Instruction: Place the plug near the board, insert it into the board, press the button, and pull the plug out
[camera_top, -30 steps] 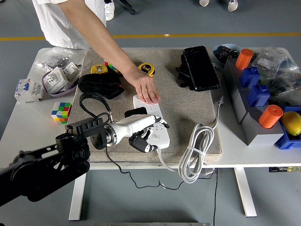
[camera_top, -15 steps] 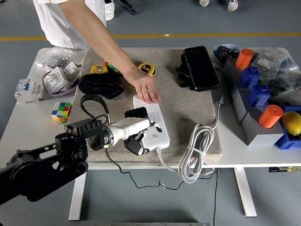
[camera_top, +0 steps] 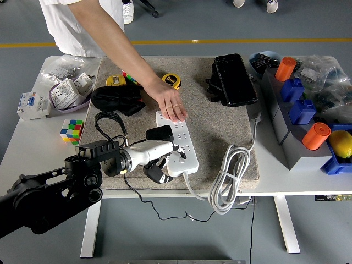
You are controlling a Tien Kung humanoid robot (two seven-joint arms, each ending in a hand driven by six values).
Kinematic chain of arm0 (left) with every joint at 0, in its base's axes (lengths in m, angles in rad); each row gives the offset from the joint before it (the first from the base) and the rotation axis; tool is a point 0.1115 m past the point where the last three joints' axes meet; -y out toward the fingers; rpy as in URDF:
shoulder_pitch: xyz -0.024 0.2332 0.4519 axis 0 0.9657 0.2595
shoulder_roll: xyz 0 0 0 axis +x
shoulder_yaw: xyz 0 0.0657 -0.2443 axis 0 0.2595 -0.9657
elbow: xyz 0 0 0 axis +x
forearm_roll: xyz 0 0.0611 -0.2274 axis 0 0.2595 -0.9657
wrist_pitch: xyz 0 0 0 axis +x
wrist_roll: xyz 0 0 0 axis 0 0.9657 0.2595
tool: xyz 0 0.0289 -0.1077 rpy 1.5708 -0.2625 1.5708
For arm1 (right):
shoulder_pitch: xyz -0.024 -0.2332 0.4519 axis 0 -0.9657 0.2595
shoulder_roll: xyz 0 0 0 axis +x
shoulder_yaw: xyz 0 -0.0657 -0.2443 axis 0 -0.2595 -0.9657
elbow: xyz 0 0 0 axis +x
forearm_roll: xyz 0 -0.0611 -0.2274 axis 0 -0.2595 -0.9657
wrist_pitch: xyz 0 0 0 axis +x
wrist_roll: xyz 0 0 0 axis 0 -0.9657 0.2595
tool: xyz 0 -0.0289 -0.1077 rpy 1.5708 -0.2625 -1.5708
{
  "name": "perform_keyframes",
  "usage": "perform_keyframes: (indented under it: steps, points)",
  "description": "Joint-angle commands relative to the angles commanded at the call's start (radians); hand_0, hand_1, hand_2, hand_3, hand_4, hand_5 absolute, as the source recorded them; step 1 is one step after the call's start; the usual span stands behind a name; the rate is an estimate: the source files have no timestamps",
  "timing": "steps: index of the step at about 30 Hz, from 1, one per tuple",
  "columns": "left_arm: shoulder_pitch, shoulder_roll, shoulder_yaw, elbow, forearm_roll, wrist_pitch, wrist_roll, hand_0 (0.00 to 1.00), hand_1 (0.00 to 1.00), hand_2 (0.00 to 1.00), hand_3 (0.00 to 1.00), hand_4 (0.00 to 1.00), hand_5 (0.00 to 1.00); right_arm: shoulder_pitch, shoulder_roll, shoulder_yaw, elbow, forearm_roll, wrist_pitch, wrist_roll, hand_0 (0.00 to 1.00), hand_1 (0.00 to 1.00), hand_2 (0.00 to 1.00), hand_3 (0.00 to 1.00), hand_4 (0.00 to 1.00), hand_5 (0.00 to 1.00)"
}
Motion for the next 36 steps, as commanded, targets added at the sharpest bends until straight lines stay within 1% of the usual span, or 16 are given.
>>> perform_keyframes:
  steps: [10, 11, 17, 30, 36]
  points:
    - [0.002, -0.002, 0.007, 0.018, 0.003, 0.001, 0.003, 0.056, 0.04, 0.135, 0.774, 0.769, 0.002, -0.003, -0.004, 0.0, 0.005, -0.007, 0.0, 0.001, 0.641, 0.66, 0.629, 0.55, 0.997, 0.529]
    - [0.002, -0.002, 0.008, 0.02, 0.001, 0.001, 0.003, 0.056, 0.041, 0.134, 0.759, 0.769, 0.002, -0.002, -0.004, 0.001, 0.005, -0.008, 0.0, 0.0, 0.641, 0.66, 0.629, 0.55, 0.997, 0.528]
    - [-0.002, -0.005, 0.015, 0.031, -0.001, 0.003, 0.006, 0.055, 0.04, 0.135, 0.752, 0.77, 0.002, -0.001, -0.002, 0.006, 0.006, -0.011, 0.0, 0.0, 0.64, 0.66, 0.629, 0.549, 0.997, 0.528]
    - [-0.016, -0.006, 0.042, 0.044, -0.005, 0.005, 0.006, 0.055, 0.04, 0.135, 0.739, 0.769, 0.002, -0.002, 0.001, 0.013, 0.007, -0.014, -0.001, 0.001, 0.64, 0.66, 0.629, 0.55, 0.997, 0.527]
    - [-0.018, -0.007, 0.04, 0.043, -0.009, 0.007, 0.004, 0.055, 0.04, 0.134, 0.736, 0.769, 0.002, -0.002, 0.002, 0.017, 0.008, -0.014, -0.001, 0.001, 0.64, 0.66, 0.629, 0.549, 0.996, 0.528]
